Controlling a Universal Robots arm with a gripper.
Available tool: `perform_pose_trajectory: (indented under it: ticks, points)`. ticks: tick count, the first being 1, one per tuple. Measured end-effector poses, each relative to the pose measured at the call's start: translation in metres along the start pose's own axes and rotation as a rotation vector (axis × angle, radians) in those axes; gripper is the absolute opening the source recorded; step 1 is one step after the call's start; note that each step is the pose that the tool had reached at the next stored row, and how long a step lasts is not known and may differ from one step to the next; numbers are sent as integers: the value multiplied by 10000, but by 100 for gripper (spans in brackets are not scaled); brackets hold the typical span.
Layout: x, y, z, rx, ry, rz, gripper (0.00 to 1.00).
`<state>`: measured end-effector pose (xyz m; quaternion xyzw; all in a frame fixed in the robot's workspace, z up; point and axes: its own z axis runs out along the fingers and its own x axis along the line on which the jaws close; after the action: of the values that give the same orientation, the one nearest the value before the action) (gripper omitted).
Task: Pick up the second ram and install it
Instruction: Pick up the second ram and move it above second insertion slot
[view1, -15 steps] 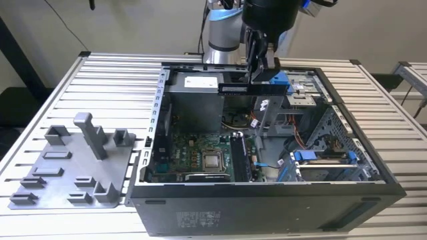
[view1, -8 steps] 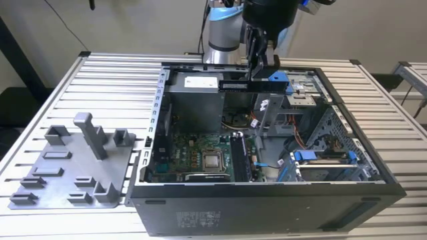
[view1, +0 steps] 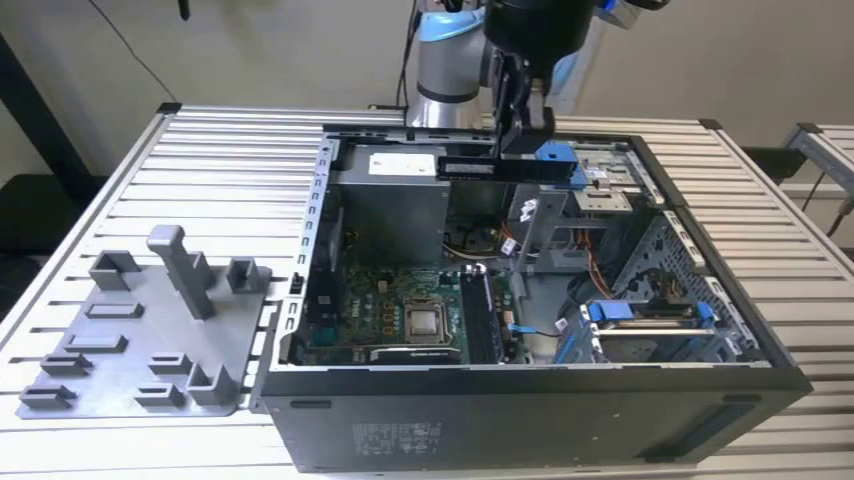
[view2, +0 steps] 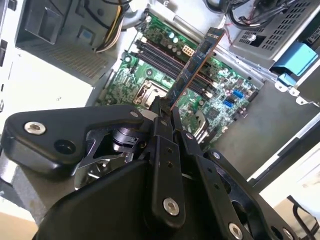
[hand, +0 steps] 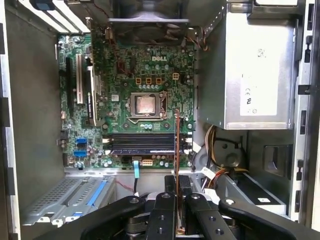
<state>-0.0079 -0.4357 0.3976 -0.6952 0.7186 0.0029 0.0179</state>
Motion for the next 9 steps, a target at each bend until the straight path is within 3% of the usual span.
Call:
perform_pose_trajectory:
  ticks: [5,9]
  points:
    - [-137,4,6,-1,2,17,14]
    - [-151,0,7,0,1,17,14]
